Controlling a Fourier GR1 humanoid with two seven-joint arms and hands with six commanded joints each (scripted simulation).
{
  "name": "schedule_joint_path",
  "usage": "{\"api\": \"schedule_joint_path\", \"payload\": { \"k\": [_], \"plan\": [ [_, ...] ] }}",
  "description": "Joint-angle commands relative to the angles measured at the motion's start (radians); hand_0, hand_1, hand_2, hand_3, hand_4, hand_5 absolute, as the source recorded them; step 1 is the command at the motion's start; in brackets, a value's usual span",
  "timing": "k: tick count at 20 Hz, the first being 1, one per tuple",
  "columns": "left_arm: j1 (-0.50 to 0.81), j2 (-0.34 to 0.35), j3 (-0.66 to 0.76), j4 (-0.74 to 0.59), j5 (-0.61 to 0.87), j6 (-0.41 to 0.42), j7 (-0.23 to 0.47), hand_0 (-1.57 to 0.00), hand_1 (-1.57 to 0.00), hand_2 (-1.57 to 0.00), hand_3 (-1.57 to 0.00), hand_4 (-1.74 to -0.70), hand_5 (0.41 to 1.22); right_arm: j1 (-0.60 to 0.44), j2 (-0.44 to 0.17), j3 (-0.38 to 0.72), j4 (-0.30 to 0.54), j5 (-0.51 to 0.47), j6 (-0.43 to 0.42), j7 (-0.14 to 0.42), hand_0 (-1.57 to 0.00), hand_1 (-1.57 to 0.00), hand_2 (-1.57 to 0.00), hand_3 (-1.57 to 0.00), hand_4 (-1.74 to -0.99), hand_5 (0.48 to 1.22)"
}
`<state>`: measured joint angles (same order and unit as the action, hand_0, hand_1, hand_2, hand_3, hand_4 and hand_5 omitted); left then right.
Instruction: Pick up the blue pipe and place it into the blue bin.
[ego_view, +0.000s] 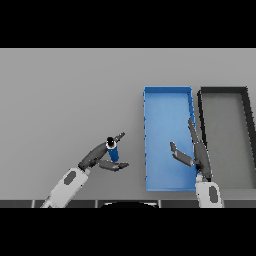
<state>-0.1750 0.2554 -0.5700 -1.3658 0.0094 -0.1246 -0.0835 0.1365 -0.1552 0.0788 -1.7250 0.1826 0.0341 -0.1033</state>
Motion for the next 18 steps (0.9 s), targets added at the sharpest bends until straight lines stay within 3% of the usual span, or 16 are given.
{"api": "schedule_joint_path", "payload": {
  "k": [1, 3, 4, 5, 7, 10, 13, 18],
  "plan": [
    [0.0, -0.014, -0.002, 0.014, 0.003, -0.003, -0.025, 0.0, 0.0, 0.0, 0.0, -1.11, 0.463, 0.008, -0.003, -0.003, 0.003, -0.001, 0.001, 0.001, 0.0, 0.0, 0.0, 0.0, -1.207, 0.65],
    [0.007, -0.043, 0.014, 0.021, 0.037, -0.001, -0.049, 0.0, -0.04, -0.15, -0.12, -1.19, 0.55, 0.021, -0.005, -0.002, -0.002, -0.005, 0.008, -0.028, 0.0, 0.0, 0.0, 0.0, -1.213, 0.655],
    [0.012, -0.059, 0.016, 0.02, 0.05, -0.001, -0.055, -0.01, -0.16, -0.31, -0.28, -1.24, 0.613, 0.02, -0.004, -0.003, -0.011, -0.012, 0.009, -0.024, 0.0, 0.0, 0.0, 0.0, -1.217, 0.655],
    [0.015, -0.06, 0.03, 0.024, 0.074, -0.01, -0.062, -0.12, -0.32, -0.49, -0.53, -1.28, 0.735, 0.018, -0.008, -0.008, -0.006, -0.016, 0.012, -0.019, 0.0, 0.0, 0.0, 0.0, -1.22, 0.656],
    [0.009, -0.081, 0.031, 0.025, 0.08, 0.002, -0.054, -0.6, -0.75, -0.87, -0.91, -1.44, 0.91, 0.009, 0.003, -0.003, 0.003, -0.011, 0.005, -0.012, 0.0, 0.0, 0.0, 0.0, -1.219, 0.657],
    [0.024, -0.084, 0.012, 0.007, 0.073, -0.004, -0.049, -1.07, -1.15, -1.21, -1.19, -1.58, 1.062, -0.008, -0.005, -0.011, -0.001, -0.026, 0.013, 0.005, 0.0, 0.0, 0.0, 0.0, -1.233, 0.66],
    [0.027, -0.09, -0.001, -0.013, 0.039, 0.021, -0.073, -1.32, -1.36, -1.39, -1.38, -1.51, 1.139, -0.017, 0.005, -0.008, 0.011, -0.028, 0.012, 0.017, 0.0, 0.0, 0.0, 0.0, -1.222, 0.646],
    [0.026, -0.116, 0.015, -0.08, 0.025, 0.035, -0.117, -1.49, -1.5, -1.51, -1.51, -1.47, 1.194, -0.011, 0.006, -0.007, 0.014, -0.038, 0.024, 0.007, 0.0, 0.0, 0.0, 0.0, -1.225, 0.63]
  ]
}}
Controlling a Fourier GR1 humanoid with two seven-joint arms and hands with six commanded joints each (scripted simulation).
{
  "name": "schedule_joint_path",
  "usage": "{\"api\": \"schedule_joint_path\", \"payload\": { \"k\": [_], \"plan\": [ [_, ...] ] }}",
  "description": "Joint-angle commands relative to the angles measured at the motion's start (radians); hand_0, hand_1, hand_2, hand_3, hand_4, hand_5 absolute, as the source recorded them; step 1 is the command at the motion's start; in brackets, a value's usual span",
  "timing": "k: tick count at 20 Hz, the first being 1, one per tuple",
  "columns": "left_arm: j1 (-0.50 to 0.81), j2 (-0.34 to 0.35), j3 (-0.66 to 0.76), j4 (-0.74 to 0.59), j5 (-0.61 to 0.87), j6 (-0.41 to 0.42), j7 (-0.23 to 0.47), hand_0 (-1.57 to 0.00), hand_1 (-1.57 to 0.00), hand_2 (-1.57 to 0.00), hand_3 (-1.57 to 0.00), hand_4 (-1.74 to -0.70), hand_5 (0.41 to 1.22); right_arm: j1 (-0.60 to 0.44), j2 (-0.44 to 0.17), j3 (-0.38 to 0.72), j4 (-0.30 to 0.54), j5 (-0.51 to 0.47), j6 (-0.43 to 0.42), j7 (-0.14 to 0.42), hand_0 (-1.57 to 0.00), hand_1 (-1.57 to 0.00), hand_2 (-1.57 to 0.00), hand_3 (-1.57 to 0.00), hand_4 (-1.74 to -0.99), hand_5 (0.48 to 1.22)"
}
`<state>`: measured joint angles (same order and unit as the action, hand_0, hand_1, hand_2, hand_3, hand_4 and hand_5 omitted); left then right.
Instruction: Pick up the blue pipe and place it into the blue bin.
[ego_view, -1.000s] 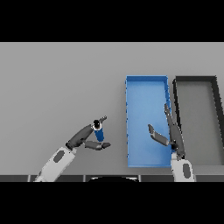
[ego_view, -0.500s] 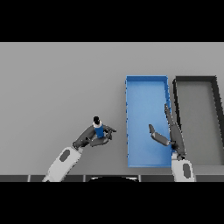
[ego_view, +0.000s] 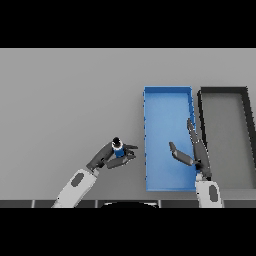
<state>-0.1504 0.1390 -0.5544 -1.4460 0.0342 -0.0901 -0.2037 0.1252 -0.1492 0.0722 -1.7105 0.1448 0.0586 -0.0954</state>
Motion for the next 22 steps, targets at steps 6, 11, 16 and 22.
{"api": "schedule_joint_path", "payload": {
  "k": [6, 11, 16, 22],
  "plan": [
    [-0.042, -0.022, 0.004, -0.121, 0.016, -0.025, 0.063, -1.55, -1.55, -1.56, -1.55, -1.47, 1.214, 0.01, -0.007, 0.003, -0.002, 0.03, -0.016, -0.004, 0.0, 0.0, 0.0, 0.0, -1.194, 0.642],
    [-0.079, -0.03, 0.008, -0.175, 0.018, -0.06, 0.132, -1.56, -1.56, -1.57, -1.57, -1.47, 1.219, 0.005, -0.018, -0.003, -0.003, 0.039, -0.02, -0.006, 0.0, 0.0, 0.0, 0.0, -1.158, 0.643],
    [-0.07, -0.059, 0.003, -0.155, -0.022, -0.069, 0.154, -1.57, -1.57, -1.57, -1.57, -1.47, 1.22, 0.031, -0.012, 0.002, -0.032, 0.053, -0.036, -0.02, 0.0, 0.0, 0.0, 0.0, -1.139, 0.643],
    [-0.069, -0.062, 0.03, -0.166, -0.03, -0.101, 0.146, -1.57, -1.57, -1.57, -1.57, -1.47, 1.22, 0.077, -0.005, 0.009, -0.101, 0.069, -0.059, -0.034, 0.0, 0.0, -0.02, 0.0, -1.187, 0.642]
  ]
}}
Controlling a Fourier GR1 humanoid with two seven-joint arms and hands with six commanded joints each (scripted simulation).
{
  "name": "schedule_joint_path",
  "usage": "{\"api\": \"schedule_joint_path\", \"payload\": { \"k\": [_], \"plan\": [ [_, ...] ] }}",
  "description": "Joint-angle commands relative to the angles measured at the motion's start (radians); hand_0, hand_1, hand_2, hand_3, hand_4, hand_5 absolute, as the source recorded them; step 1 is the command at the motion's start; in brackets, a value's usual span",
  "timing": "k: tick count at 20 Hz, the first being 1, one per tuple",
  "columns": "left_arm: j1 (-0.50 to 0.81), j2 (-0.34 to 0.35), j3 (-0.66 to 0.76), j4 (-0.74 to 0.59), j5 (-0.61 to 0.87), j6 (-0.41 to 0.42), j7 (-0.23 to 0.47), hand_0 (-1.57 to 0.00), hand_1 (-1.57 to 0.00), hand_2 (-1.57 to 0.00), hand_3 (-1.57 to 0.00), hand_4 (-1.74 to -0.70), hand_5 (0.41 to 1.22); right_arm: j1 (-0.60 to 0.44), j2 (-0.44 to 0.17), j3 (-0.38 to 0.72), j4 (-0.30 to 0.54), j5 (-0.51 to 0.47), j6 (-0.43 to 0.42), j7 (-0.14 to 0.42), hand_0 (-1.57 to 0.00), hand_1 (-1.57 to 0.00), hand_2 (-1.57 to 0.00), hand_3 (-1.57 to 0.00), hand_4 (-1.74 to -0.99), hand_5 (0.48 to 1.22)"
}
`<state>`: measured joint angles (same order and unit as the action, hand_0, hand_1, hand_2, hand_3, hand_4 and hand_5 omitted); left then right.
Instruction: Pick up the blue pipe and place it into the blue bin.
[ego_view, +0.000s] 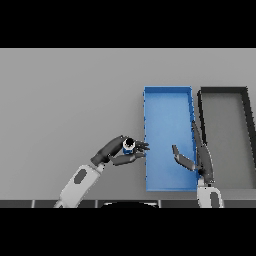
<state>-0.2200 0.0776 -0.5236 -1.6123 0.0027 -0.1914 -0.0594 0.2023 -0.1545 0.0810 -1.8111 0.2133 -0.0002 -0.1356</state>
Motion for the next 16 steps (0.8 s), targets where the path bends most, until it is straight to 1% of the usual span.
{"api": "schedule_joint_path", "payload": {
  "k": [1, 2, 3, 4, 5, 6, 7, 8, 10, 11, 13, 14, 15, 16],
  "plan": [
    [0.011, -0.002, -0.01, -0.004, -0.005, -0.008, 0.007, -1.57, -1.57, -1.57, -1.57, -1.47, 1.221, -0.004, 0.0, -0.009, -0.019, -0.073, 0.044, -0.028, 0.0, 0.0, -0.04, 0.0, -1.195, 0.648],
    [0.007, -0.009, -0.006, 0.002, -0.013, -0.008, 0.01, -1.57, -1.57, -1.57, -1.57, -1.47, 1.221, -0.008, 0.0, -0.008, -0.038, -0.152, 0.102, -0.028, 0.0, -0.01, -0.07, 0.0, -1.198, 0.641],
    [0.003, -0.012, 0.005, 0.009, -0.007, -0.015, 0.003, -1.57, -1.57, -1.57, -1.57, -1.47, 1.221, -0.025, -0.021, -0.014, -0.06, -0.24, 0.165, 0.016, 0.0, -0.02, -0.09, 0.0, -1.202, 0.624],
    [0.006, -0.019, 0.001, 0.002, -0.007, -0.022, 0.007, -1.57, -1.57, -1.57, -1.57, -1.47, 1.221, -0.048, -0.048, -0.02, -0.082, -0.307, 0.21, 0.06, 0.0, -0.03, -0.11, 0.0, -1.209, 0.609],
    [0.008, -0.024, 0.002, 0.005, -0.014, -0.021, 0.011, -1.57, -1.57, -1.57, -1.57, -1.47, 1.221, -0.08, -0.077, -0.014, -0.111, -0.361, 0.251, 0.113, 0.0, -0.03, -0.12, 0.0, -1.215, 0.607],
    [0.02, -0.025, -0.001, -0.004, -0.016, -0.027, 0.003, -1.57, -1.57, -1.57, -1.57, -1.47, 1.221, -0.107, -0.101, -0.007, -0.125, -0.404, 0.286, 0.149, 0.0, -0.02, -0.12, 0.0, -1.224, 0.6],
    [0.02, -0.031, 0.0, 0.005, -0.023, -0.028, 0.004, -1.57, -1.57, -1.57, -1.57, -1.47, 1.221, -0.138, -0.126, 0.004, -0.162, -0.454, 0.315, 0.192, 0.0, -0.02, -0.12, 0.0, -1.228, 0.588],
    [0.013, -0.033, 0.012, -0.004, -0.016, -0.031, 0.016, -1.57, -1.57, -1.57, -1.57, -1.47, 1.221, -0.17, -0.152, 0.016, -0.182, -0.491, 0.341, 0.235, 0.0, -0.01, -0.11, 0.0, -1.237, 0.577],
    [0.021, -0.029, 0.016, -0.011, -0.028, -0.037, 0.017, -1.57, -1.57, -1.57, -1.57, -1.47, 1.221, -0.224, -0.182, 0.037, -0.218, -0.536, 0.362, 0.294, 0.0, -0.01, -0.1, 0.0, -1.255, 0.56],
    [0.017, -0.036, 0.018, -0.015, -0.035, -0.034, 0.023, -1.57, -1.57, -1.57, -1.57, -1.47, 1.221, -0.249, -0.199, 0.056, -0.239, -0.536, 0.375, 0.318, 0.0, -0.01, -0.1, 0.0, -1.261, 0.56],
    [0.016, -0.04, 0.022, -0.019, -0.038, -0.046, 0.036, -1.57, -1.57, -1.57, -1.57, -1.47, 1.221, -0.323, -0.211, 0.102, -0.253, -0.524, 0.387, 0.378, 0.0, 0.0, -0.08, 0.0, -1.281, 0.558],
    [0.026, -0.041, 0.02, -0.015, -0.05, -0.048, 0.023, -1.57, -1.57, -1.57, -1.57, -1.47, 1.221, -0.36, -0.207, 0.12, -0.254, -0.529, 0.388, 0.401, 0.0, 0.0, -0.07, 0.0, -1.291, 0.558],
    [0.023, -0.042, 0.022, -0.016, -0.063, -0.048, 0.031, -1.57, -1.57, -1.57, -1.57, -1.47, 1.221, -0.394, -0.204, 0.14, -0.254, -0.534, 0.39, 0.432, 0.0, 0.0, -0.05, 0.0, -1.296, 0.556],
    [0.021, -0.045, 0.03, -0.011, -0.062, -0.052, 0.026, -1.57, -1.57, -1.57, -1.57, -1.47, 1.221, -0.426, -0.202, 0.15, -0.242, -0.525, 0.401, 0.426, 0.0, 0.0, -0.04, 0.0, -1.298, 0.559]
  ]
}}
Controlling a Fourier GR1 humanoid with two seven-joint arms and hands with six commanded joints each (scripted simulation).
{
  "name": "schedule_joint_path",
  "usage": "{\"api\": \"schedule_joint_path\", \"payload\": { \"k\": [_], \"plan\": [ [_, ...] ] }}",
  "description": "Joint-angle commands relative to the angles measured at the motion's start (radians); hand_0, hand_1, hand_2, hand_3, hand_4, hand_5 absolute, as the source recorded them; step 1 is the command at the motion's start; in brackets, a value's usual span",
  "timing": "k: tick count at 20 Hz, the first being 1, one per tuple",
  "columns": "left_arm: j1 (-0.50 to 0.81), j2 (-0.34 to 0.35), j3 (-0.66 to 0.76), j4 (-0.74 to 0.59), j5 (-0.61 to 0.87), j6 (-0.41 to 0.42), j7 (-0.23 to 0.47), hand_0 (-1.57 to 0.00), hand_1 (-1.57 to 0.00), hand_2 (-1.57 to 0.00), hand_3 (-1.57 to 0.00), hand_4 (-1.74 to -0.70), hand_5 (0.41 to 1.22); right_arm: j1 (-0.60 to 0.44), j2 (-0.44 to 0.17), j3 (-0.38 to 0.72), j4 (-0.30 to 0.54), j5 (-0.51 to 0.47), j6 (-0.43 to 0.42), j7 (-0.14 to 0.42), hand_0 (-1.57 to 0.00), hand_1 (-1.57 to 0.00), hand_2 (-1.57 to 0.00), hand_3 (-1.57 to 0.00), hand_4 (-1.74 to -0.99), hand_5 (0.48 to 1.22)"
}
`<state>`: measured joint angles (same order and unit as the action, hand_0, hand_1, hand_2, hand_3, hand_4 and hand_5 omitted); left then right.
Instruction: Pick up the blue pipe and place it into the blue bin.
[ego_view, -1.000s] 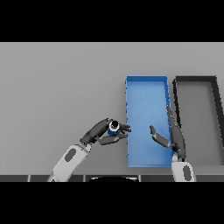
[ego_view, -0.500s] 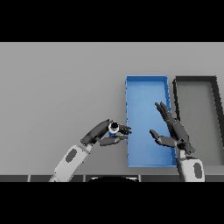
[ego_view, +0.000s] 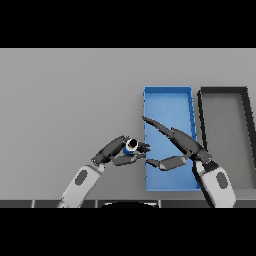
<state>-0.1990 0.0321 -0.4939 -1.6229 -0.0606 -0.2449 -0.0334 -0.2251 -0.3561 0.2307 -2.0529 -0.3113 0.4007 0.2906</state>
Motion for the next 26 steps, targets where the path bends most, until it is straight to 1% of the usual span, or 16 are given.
{"api": "schedule_joint_path", "payload": {
  "k": [1, 4, 5, 9, 12, 14, 15, 16, 17, 20, 21, 22, 23, 24, 25, 26],
  "plan": [
    [-0.006, -0.005, 0.007, 0.004, 0.003, -0.005, 0.002, -1.57, -1.57, -1.57, -1.57, -1.47, 1.221, -0.033, 0.007, 0.017, 0.008, -0.018, 0.009, 0.023, 0.0, 0.0, -0.04, 0.0, -1.302, 0.559],
    [-0.009, -0.012, 0.019, 0.021, -0.003, -0.026, -0.026, -1.57, -1.57, -1.57, -1.57, -1.47, 1.221, -0.08, 0.031, 0.061, 0.028, -0.045, 0.033, 0.069, 0.0, 0.0, -0.04, 0.0, -1.282, 0.555],
    [-0.014, -0.021, 0.023, 0.025, -0.002, -0.031, -0.026, -1.57, -1.57, -1.57, -1.57, -1.46, 1.221, -0.106, 0.044, 0.078, 0.039, -0.029, 0.042, 0.068, 0.0, 0.0, -0.05, 0.0, -1.268, 0.555],
    [-0.014, -0.025, 0.05, 0.035, 0.03, -0.079, -0.005, -1.57, -1.57, -1.57, -1.57, -1.47, 1.221, -0.216, 0.07, 0.11, 0.094, -0.014, 0.061, 0.107, -0.01, -0.02, -0.07, 0.0, -1.223, 0.54],
    [-0.002, -0.032, 0.051, 0.018, 0.006, -0.076, 0.008, -1.57, -1.57, -1.57, -1.57, -1.47, 1.221, -0.279, 0.103, 0.123, 0.157, -0.001, 0.074, 0.126, -0.02, -0.03, -0.08, 0.0, -1.186, 0.521],
    [0.006, -0.037, 0.048, 0.006, -0.014, -0.075, 0.004, -1.57, -1.57, -1.57, -1.57, -1.47, 1.221, -0.316, 0.126, 0.137, 0.184, 0.003, 0.08, 0.134, -0.03, -0.06, -0.11, -0.01, -1.192, 0.507],
    [0.006, -0.038, 0.05, 0.01, -0.022, -0.078, 0.011, -1.57, -1.57, -1.57, -1.57, -1.47, 1.221, -0.317, 0.127, 0.143, 0.192, 0.0, 0.092, 0.138, -0.07, -0.11, -0.17, -0.04, -1.204, 0.497],
    [0.015, -0.029, 0.052, 0.01, -0.029, -0.087, 0.018, -1.57, -1.57, -1.57, -1.57, -1.46, 1.221, -0.338, 0.133, 0.141, 0.21, 0.001, 0.096, 0.141, -0.17, -0.22, -0.26, -0.13, -1.233, 0.487],
    [0.014, -0.036, 0.057, 0.011, -0.022, -0.094, 0.014, -1.57, -1.57, -1.57, -1.57, -1.52, 1.221, -0.358, 0.151, 0.152, 0.218, 0.002, 0.094, 0.148, -0.32, -0.36, -0.38, -0.24, -1.278, 0.485],
    [0.019, -0.047, 0.049, 0.004, -0.051, -0.083, 0.08, -1.57, -1.57, -1.57, -1.57, -1.62, 1.221, -0.355, 0.157, 0.158, 0.226, -0.008, 0.108, 0.119, -0.88, -0.88, -0.91, -0.76, -1.467, 0.518],
    [0.006, -0.049, 0.064, 0.016, -0.055, -0.076, 0.084, -1.57, -1.57, -1.57, -1.57, -1.64, 1.221, -0.356, 0.167, 0.163, 0.234, -0.01, 0.101, 0.128, -1.01, -1.02, -1.04, -0.87, -1.514, 0.55],
    [0.008, -0.062, 0.064, 0.025, -0.052, -0.079, 0.067, -1.57, -1.57, -1.57, -1.51, -1.66, 1.221, -0.349, 0.174, 0.169, 0.226, -0.024, 0.097, 0.13, -1.13, -1.13, -1.15, -0.95, -1.551, 0.596],
    [0.019, -0.076, 0.067, 0.026, -0.038, -0.086, 0.06, -1.57, -1.57, -1.57, -1.52, -1.68, 1.221, -0.348, 0.183, 0.178, 0.234, -0.027, 0.087, 0.11, -1.22, -1.22, -1.23, -1.02, -1.581, 0.65],
    [0.018, -0.082, 0.079, 0.024, -0.02, -0.106, 0.062, -1.57, -1.57, -1.57, -1.53, -1.69, 1.221, -0.344, 0.184, 0.182, 0.228, -0.043, 0.073, 0.098, -1.29, -1.29, -1.3, -1.1, -1.606, 0.765],
    [0.032, -0.085, 0.078, 0.021, -0.02, -0.111, 0.039, -1.57, -1.57, -1.57, -1.5, -1.7, 1.221, -0.341, 0.174, 0.185, 0.234, -0.051, 0.077, 0.094, -1.34, -1.34, -1.35, -1.19, -1.628, 0.856],
    [0.023, -0.087, 0.089, 0.023, -0.013, -0.121, 0.043, -1.57, -1.57, -1.57, -1.49, -1.71, 1.221, -0.344, 0.176, 0.196, 0.233, -0.041, 0.066, 0.082, -1.39, -1.39, -1.4, -1.25, -1.648, 0.929]
  ]
}}
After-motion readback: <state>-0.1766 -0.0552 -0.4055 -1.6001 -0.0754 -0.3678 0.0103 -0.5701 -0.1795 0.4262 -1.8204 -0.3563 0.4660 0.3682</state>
